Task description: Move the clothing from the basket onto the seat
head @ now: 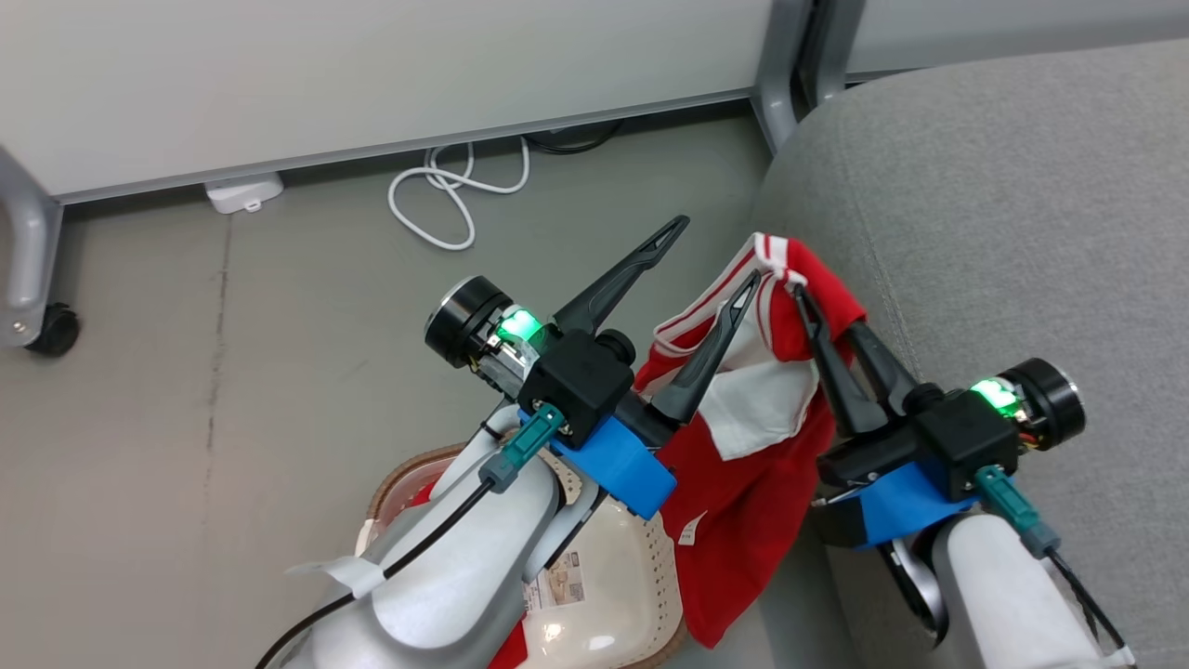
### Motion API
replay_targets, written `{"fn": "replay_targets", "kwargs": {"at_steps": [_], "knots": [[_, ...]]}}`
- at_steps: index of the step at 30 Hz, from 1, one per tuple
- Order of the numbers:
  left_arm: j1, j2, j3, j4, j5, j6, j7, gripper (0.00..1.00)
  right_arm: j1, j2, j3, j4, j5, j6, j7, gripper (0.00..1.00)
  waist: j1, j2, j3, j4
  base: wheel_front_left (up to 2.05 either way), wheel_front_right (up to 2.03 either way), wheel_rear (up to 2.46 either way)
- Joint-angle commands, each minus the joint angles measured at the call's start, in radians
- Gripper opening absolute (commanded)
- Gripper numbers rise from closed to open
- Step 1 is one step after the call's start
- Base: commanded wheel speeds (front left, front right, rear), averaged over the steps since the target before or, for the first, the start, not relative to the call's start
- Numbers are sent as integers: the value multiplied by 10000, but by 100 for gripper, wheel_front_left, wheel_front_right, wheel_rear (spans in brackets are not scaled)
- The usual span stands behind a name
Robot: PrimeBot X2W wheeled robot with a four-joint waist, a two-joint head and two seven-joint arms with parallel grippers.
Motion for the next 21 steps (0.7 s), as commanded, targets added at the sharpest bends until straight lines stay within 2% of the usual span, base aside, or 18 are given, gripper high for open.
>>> {"fn": "replay_targets", "kwargs": {"at_steps": [1,21], "knots": [[174,76,46,38,88,-54,-43,100,86,-29,-169,-118,3,1,-35,0,0,0,12,-128,0,0,0],[24,285,-254,169,440,-326,-37,100,431,-362,-2164,-1198,-3,1,-35,0,0,0,629,-1905,0,0,0]]}}
